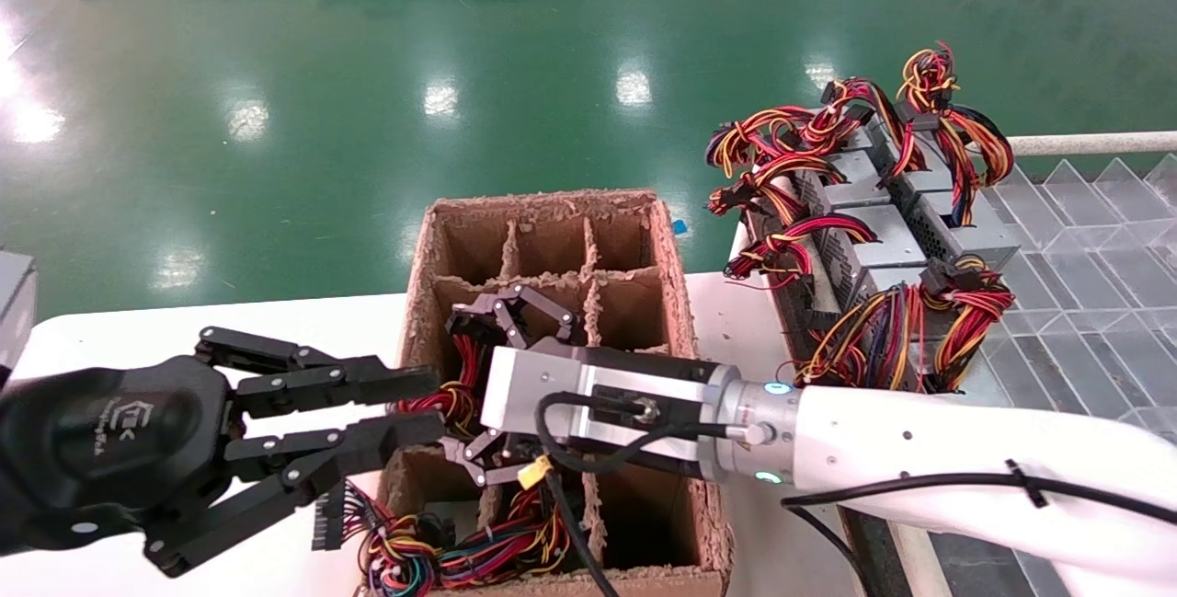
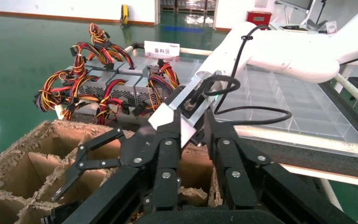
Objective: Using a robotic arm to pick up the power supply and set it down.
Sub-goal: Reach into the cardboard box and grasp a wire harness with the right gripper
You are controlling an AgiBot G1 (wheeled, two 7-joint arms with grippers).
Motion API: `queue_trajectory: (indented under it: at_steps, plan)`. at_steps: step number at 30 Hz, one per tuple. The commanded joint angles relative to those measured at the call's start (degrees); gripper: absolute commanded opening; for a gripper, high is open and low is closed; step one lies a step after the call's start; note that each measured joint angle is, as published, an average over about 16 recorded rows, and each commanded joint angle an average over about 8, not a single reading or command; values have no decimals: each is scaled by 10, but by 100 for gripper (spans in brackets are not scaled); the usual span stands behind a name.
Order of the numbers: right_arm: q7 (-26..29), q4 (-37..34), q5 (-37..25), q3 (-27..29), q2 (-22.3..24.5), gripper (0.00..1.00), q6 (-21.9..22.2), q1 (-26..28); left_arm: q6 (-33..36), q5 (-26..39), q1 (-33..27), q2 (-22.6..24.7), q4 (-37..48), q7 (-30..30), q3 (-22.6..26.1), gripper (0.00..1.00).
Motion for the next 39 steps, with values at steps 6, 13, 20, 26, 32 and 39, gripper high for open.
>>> queue_trajectory:
  at_steps: [6,13,20,26,32,39]
  plan:
    - [-5,-1,-34,-7,-21,0,41,-11,0,0,0,0,0,0,0,0]
    - [-7,-2,-45,-9,-34,0,65,-24,0,0,0,0,0,0,0,0]
    - [2,-5,-43,-12,-38,0,64,-31,0,0,0,0,0,0,0,0]
    - [21,-11,-37,-16,-36,0,49,-29,0,0,0,0,0,0,0,0]
    - [34,-18,-34,-20,-33,0,34,-25,0,0,0,0,0,0,0,0]
    - [38,-20,-18,-16,-27,0,21,-21,0,0,0,0,0,0,0,0]
